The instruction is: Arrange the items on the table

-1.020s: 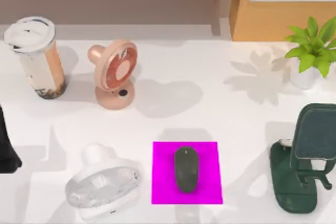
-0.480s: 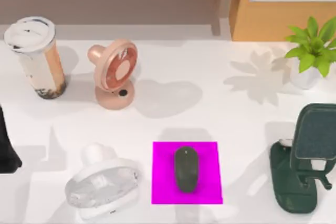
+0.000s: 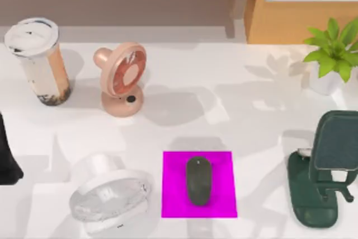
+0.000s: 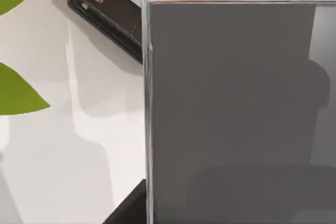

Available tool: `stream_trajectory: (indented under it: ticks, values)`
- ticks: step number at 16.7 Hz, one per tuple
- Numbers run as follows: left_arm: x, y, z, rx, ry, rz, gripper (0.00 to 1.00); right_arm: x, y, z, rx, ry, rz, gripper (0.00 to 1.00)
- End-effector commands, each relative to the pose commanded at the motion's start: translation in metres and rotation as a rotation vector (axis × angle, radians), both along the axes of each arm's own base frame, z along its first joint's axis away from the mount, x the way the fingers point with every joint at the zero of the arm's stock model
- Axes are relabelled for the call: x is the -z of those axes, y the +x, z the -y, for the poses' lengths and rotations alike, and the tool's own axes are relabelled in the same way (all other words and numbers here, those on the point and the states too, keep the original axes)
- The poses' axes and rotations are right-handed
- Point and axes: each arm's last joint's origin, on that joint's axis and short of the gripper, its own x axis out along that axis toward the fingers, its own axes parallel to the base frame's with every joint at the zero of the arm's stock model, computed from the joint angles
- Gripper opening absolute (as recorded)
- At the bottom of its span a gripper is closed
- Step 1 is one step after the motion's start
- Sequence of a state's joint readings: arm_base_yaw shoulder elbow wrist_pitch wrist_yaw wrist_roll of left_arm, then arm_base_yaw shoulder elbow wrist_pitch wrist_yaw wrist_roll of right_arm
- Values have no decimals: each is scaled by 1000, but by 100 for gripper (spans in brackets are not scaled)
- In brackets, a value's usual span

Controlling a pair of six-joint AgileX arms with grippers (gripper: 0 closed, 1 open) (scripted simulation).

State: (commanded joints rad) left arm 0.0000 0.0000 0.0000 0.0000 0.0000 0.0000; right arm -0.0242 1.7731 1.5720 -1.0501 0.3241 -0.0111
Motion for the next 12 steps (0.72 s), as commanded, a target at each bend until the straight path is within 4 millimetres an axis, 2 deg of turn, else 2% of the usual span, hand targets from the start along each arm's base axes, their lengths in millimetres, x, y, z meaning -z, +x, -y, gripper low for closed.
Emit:
stream_trajectory:
  ticks: [1,3,5,7,9,12]
  values:
    - [0,0,0,0,0,0,100,-18,-18,-32,5,-23,84,0]
    - [0,0,0,0,0,0,100,-46,-66,-88,10,-26,268,0]
    - [0,0,0,0,0,0,100,-58,-123,-127,6,21,439,0]
    - [0,0,0,0,0,0,100,-54,-176,-148,-11,94,567,0]
    - [0,0,0,0,0,0,100,-37,-220,-155,-41,161,651,0]
    - [0,0,0,0,0,0,100,-2,-263,-153,-98,223,731,0]
